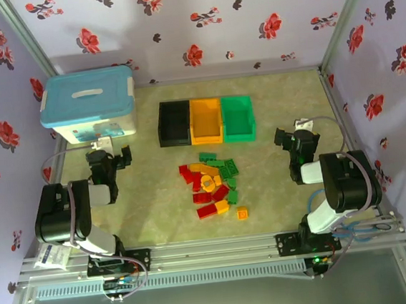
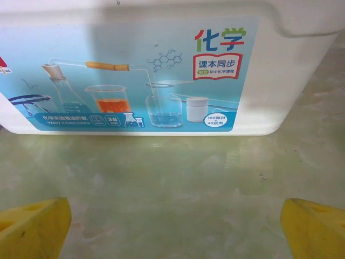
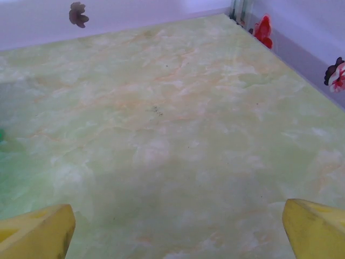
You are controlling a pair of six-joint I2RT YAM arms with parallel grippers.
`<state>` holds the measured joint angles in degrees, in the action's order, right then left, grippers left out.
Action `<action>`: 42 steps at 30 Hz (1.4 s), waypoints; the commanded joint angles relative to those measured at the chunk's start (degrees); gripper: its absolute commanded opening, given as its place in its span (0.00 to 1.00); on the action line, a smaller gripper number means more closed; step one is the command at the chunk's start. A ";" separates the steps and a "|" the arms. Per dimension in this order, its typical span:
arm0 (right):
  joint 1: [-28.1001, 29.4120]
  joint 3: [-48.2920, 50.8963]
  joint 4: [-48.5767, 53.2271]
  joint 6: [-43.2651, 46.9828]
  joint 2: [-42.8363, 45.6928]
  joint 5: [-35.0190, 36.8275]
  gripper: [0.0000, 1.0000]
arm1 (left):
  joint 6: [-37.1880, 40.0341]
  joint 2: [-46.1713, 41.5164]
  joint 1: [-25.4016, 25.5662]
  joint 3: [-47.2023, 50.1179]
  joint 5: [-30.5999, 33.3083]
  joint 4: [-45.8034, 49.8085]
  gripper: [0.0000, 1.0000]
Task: Sort the legos into containers by color
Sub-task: Pick up the lego from the center of the table.
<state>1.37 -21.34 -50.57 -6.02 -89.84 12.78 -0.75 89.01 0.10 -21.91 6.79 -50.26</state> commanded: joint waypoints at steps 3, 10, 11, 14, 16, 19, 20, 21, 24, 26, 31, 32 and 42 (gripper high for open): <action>-0.40 -1.00 -0.08 0.83 0.39 -2.34 0.99 | -0.37 -0.74 -0.41 -0.85 -0.55 0.24 1.00; -0.40 -0.98 -0.15 0.84 0.39 -2.32 0.99 | -0.34 -0.77 -0.44 -0.85 -0.52 0.25 1.00; -0.40 -0.99 -0.13 0.86 0.38 -2.39 0.99 | -0.39 -0.74 -0.43 -0.85 -0.53 0.25 1.00; -0.40 -0.98 -0.15 0.84 0.39 -2.33 0.99 | -0.39 -0.76 -0.43 -0.87 -0.49 0.25 1.00; -0.40 -1.00 -0.17 0.84 0.41 -2.37 0.99 | -0.39 -0.76 -0.43 -0.85 -0.52 0.25 1.00; -0.38 -1.01 -0.14 0.84 0.38 -2.38 0.99 | -0.39 -0.77 -0.36 -0.85 -0.54 0.27 1.00; -0.40 -0.99 -0.13 0.84 0.45 -2.32 0.99 | -0.37 -0.77 -0.39 -0.85 -0.55 0.26 1.00; -0.40 -1.05 -0.17 0.84 0.42 -2.32 0.99 | -0.38 -0.70 -0.40 -0.85 -0.55 0.25 1.00; -0.40 -0.98 -0.06 0.92 0.40 -2.36 0.99 | -0.39 -0.75 -0.37 -0.86 -0.55 0.32 1.00; -0.40 -1.03 -0.06 0.88 0.35 -2.38 0.99 | -0.39 -0.76 -0.39 -0.91 -0.54 0.25 1.00; -0.40 -1.00 -0.06 0.91 0.41 -2.32 0.99 | -0.47 -0.76 -0.44 -0.94 -0.55 0.31 1.00; -0.40 -0.99 -0.06 0.86 0.44 -2.39 0.99 | -0.41 -0.74 -0.41 -0.94 -0.54 0.34 1.00; 0.68 -8.64 24.13 0.89 17.57 -5.36 0.99 | -7.66 -15.70 4.58 -14.39 13.46 32.58 1.00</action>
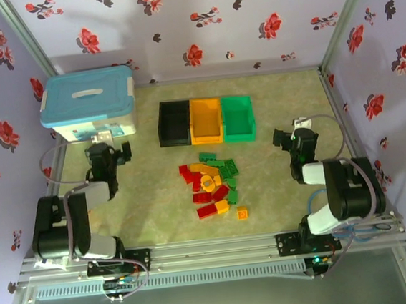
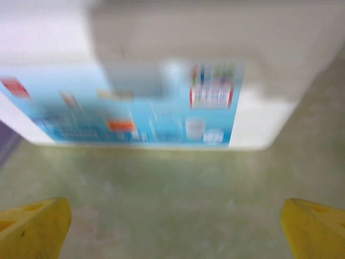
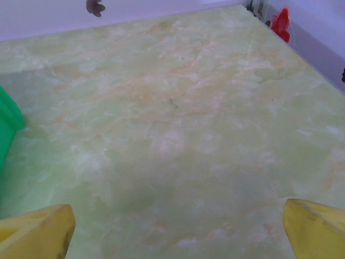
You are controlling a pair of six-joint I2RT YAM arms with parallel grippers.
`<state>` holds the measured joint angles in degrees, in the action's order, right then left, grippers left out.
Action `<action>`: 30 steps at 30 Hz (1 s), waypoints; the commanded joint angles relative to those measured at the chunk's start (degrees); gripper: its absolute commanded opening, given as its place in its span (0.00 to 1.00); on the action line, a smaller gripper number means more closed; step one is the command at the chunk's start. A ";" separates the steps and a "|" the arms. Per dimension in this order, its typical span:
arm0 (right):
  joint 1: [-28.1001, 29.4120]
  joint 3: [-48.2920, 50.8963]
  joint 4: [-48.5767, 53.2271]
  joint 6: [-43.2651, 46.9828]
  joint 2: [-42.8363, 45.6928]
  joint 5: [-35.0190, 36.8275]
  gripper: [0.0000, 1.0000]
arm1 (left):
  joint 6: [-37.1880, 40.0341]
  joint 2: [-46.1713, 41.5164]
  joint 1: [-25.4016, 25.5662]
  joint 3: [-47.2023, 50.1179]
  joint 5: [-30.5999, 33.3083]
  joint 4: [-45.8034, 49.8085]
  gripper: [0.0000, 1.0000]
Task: Sort the legos into containers by color
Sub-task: Pick up the lego from the center of the table.
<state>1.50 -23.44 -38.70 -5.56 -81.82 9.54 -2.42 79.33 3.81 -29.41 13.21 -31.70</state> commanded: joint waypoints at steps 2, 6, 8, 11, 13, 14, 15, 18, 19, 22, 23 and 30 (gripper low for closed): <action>1.34 -10.52 20.14 -1.72 15.00 -4.08 0.99 | -10.58 -8.99 1.89 -10.55 6.64 21.65 1.00; 0.83 -18.41 50.87 -27.00 19.78 -2.32 0.99 | -23.46 -14.68 2.66 -13.47 -5.60 32.41 1.00; 0.78 -17.54 49.06 -26.13 19.28 -15.52 0.99 | -26.39 -17.70 2.80 -10.75 -16.84 30.98 1.00; 6.03 -18.78 52.91 -28.06 19.98 -16.89 0.99 | -32.10 -21.78 5.64 -6.04 -19.82 30.95 1.00; 11.89 -19.52 55.48 -26.98 22.15 -11.29 0.99 | -32.35 -22.79 10.05 -6.28 -19.06 36.61 0.98; 14.18 -19.69 56.01 -26.60 22.75 -10.46 0.99 | -32.44 -22.87 13.04 -6.49 -17.25 39.58 0.96; 16.12 -19.86 56.54 -26.93 22.86 -10.25 0.99 | -32.48 -22.79 16.54 -6.54 -15.30 42.08 0.95; 21.64 -19.50 57.34 -28.54 22.14 -8.85 0.99 | -33.96 -21.54 25.20 -6.59 -10.70 46.87 0.91; 23.69 -19.32 57.70 -28.93 21.86 -7.58 0.99 | -35.12 -21.05 27.19 -6.26 -9.61 47.52 0.91; 29.37 -19.17 59.39 -29.57 20.48 -2.57 0.99 | -39.70 -18.85 31.56 -4.35 -8.07 46.73 0.86; 30.87 -19.19 59.97 -29.81 20.07 -1.15 0.99 | -40.79 -17.79 32.94 -4.07 -8.11 46.02 0.84; 34.71 -18.32 61.28 -29.69 20.07 -0.80 0.92 | -43.12 -6.44 42.45 -8.25 -7.05 44.33 0.75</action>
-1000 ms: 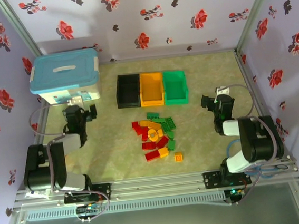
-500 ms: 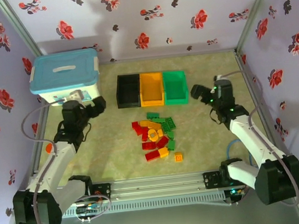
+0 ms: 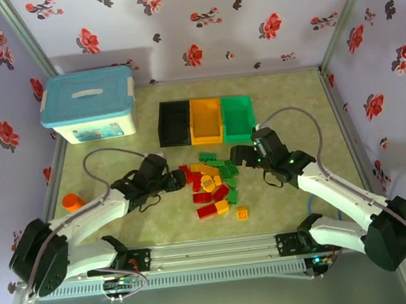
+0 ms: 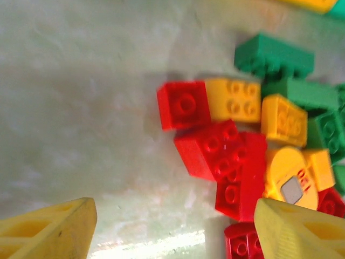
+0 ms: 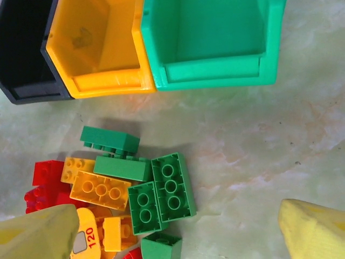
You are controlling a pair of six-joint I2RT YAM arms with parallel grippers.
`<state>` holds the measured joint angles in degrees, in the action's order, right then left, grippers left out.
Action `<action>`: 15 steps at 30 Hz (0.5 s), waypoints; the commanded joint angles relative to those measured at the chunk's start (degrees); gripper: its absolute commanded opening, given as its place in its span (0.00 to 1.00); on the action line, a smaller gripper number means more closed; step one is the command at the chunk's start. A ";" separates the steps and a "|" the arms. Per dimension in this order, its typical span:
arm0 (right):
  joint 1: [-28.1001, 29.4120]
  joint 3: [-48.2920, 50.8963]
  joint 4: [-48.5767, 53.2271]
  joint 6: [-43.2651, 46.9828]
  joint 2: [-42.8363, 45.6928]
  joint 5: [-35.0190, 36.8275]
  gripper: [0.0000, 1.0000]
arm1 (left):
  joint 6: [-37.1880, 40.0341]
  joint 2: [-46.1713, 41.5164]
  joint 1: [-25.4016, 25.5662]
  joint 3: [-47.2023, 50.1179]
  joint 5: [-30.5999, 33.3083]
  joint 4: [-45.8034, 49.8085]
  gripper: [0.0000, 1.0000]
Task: Sort the legos into containers by color
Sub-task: Pick up the lego from the center of the table.
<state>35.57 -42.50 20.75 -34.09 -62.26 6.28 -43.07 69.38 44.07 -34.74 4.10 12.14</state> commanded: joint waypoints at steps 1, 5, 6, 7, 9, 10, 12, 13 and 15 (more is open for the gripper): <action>0.72 1.19 1.78 -1.33 0.77 2.48 0.91 | -3.11 4.94 2.77 -3.62 2.18 0.68 0.73; 0.70 3.01 1.14 -2.01 2.26 2.33 0.91 | -4.56 9.56 4.96 -5.77 2.32 -0.10 0.71; 0.73 3.15 1.13 -1.95 2.53 2.18 0.90 | -4.66 10.34 5.35 -6.32 2.40 -0.23 0.71; 0.73 3.29 1.10 -1.95 2.63 2.15 0.90 | -4.74 10.78 5.57 -6.85 2.56 -0.22 0.71; 0.72 3.30 1.37 -1.70 2.51 2.23 0.90 | -4.75 11.76 5.67 -8.06 2.70 -0.15 0.70; 0.73 3.30 1.47 -1.69 2.50 2.40 0.90 | -4.67 12.10 5.67 -8.50 2.99 -0.08 0.70; 0.72 3.26 1.52 -1.75 2.42 2.75 0.89 | -4.50 12.84 5.68 -9.50 3.75 0.54 0.68; 0.72 3.31 1.57 -1.78 2.47 2.79 0.88 | -4.46 13.22 5.67 -10.15 4.10 0.98 0.68; 0.73 3.32 1.49 -2.10 2.62 3.00 0.87 | -4.44 14.18 5.67 -11.31 4.88 2.03 0.66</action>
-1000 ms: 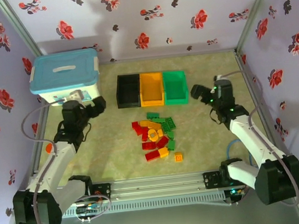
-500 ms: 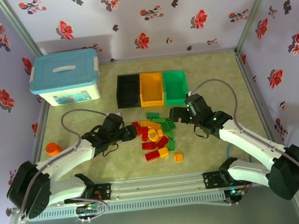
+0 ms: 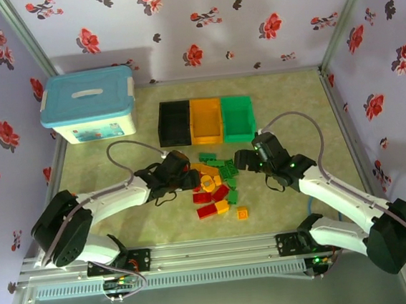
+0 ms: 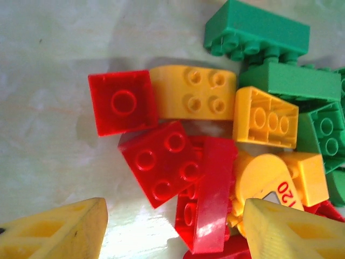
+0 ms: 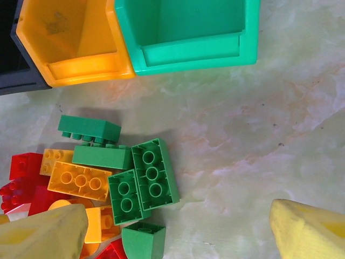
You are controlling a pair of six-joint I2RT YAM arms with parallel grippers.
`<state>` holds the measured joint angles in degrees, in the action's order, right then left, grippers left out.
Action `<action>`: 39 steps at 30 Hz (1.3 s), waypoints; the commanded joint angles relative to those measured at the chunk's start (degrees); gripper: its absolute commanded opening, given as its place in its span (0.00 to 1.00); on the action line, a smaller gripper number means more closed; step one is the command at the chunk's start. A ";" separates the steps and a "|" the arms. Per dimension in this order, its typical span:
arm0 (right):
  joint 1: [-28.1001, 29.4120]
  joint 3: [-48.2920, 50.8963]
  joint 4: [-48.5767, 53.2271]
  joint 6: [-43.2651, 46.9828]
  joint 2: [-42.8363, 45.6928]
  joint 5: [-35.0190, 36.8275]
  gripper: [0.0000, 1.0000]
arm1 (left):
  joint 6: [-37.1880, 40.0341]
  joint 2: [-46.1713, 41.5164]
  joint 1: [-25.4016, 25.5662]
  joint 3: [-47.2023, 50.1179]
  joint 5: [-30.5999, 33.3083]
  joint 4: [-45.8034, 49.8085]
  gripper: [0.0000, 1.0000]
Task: Sort the legos into containers by color
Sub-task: Pick up the lego from the center of the table.
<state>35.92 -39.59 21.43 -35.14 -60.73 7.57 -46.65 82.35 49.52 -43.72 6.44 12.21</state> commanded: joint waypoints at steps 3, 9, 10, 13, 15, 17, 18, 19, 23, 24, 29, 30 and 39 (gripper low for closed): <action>0.37 0.58 0.45 -1.49 1.35 1.72 0.87 | -1.17 2.45 0.10 -3.66 3.47 2.74 0.63; 0.38 0.48 0.55 -1.66 1.38 1.64 0.86 | -1.71 4.92 -1.04 -5.60 3.67 3.26 0.59; 0.37 0.39 0.70 -1.58 1.36 1.64 0.86 | -1.75 5.37 -1.24 -5.95 3.63 3.64 0.58; 0.38 0.11 1.05 -1.68 1.41 1.55 0.86 | -1.78 6.77 -1.61 -6.81 3.77 4.62 0.56; 0.38 -0.11 1.24 -1.87 1.66 1.33 0.86 | -1.84 7.42 -1.78 -6.99 3.97 4.99 0.56; 0.31 -0.29 1.57 -2.05 2.03 1.22 0.86 | -2.30 7.76 -1.95 -6.83 4.20 4.90 0.54; 0.37 -0.52 1.89 -2.13 2.21 1.13 0.85 | -2.38 8.17 -2.09 -6.90 4.20 4.71 0.53; 0.38 -0.64 2.17 -2.29 2.44 1.04 0.85 | -2.39 8.51 -2.06 -7.03 4.18 4.69 0.53; 0.35 -0.85 3.47 -2.68 4.51 1.20 0.85 | -2.56 9.75 -2.01 -7.36 3.77 4.12 0.50; 0.37 -0.71 3.66 -2.77 5.19 1.34 0.85 | -2.57 9.95 -2.06 -7.38 3.85 4.10 0.49; 0.38 -0.22 4.63 -3.19 7.37 2.08 0.84 | -2.52 10.63 -2.23 -7.68 4.21 4.30 0.41; 0.33 -0.22 4.76 -3.19 7.60 2.09 0.84 | -2.48 10.72 -2.23 -7.83 4.24 4.48 0.38; 0.38 -2.35 7.91 -3.97 8.43 1.48 0.81 | -2.54 3.65 -1.44 -8.33 6.75 9.71 0.27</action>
<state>35.92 -39.72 26.55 -37.98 -53.25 7.99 -48.60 90.59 47.79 -50.96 10.35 18.59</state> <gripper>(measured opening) 0.815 0.324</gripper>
